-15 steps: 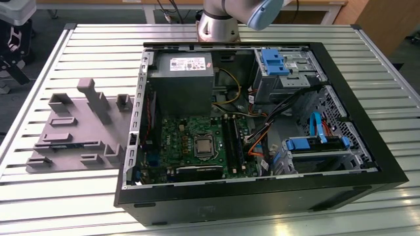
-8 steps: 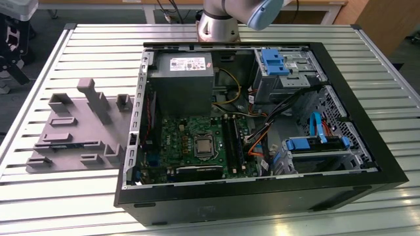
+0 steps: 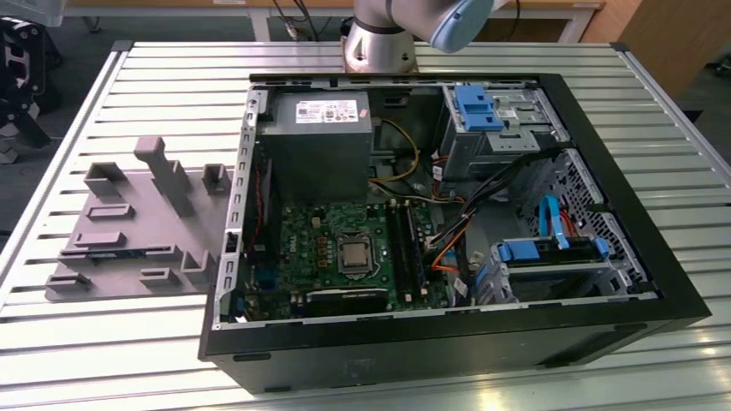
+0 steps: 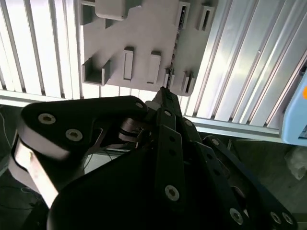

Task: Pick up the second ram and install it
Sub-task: 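Pick up the second ram and move it above second insertion slot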

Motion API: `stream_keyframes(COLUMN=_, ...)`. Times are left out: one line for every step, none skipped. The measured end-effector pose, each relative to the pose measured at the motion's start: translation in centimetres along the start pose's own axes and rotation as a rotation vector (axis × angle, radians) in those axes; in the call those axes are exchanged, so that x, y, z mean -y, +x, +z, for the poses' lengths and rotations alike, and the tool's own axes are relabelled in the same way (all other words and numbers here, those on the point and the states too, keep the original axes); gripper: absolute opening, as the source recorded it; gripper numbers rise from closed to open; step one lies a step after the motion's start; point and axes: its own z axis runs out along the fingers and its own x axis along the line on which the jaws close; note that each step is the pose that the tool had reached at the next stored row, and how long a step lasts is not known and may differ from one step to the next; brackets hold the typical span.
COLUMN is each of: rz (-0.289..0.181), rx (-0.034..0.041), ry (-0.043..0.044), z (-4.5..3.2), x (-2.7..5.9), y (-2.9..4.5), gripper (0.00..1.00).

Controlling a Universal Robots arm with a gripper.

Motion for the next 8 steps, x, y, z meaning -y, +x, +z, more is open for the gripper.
stream_keyframes(rz=-0.018, rx=-0.0008, ry=-0.0004, z=0.01, x=0.00, y=0.00, gripper=0.11)
stream_keyframes(rz=-0.037, rx=-0.0016, ry=-0.0008, z=0.02, x=0.00, y=0.00, gripper=0.11)
stream_keyframes(rz=-0.055, rx=-0.0024, ry=-0.0013, z=0.03, x=0.00, y=0.00, gripper=0.11)
stream_keyframes(rz=-0.073, rx=-0.0032, ry=-0.0017, z=0.04, x=0.01, y=0.00, gripper=0.11)
stream_keyframes(rz=-0.091, rx=-0.0040, ry=-0.0022, z=0.05, x=0.01, y=0.00, gripper=0.11)
stream_keyframes(rz=-0.109, rx=-0.0048, ry=-0.0026, z=0.07, x=0.01, y=0.00, gripper=0.11)
stream_keyframes(rz=-0.127, rx=-0.0057, ry=-0.0031, z=0.08, x=0.01, y=0.01, gripper=0.11)
stream_keyframes(rz=-0.146, rx=-0.0065, ry=-0.0036, z=0.10, x=0.01, y=0.00, gripper=0.11)
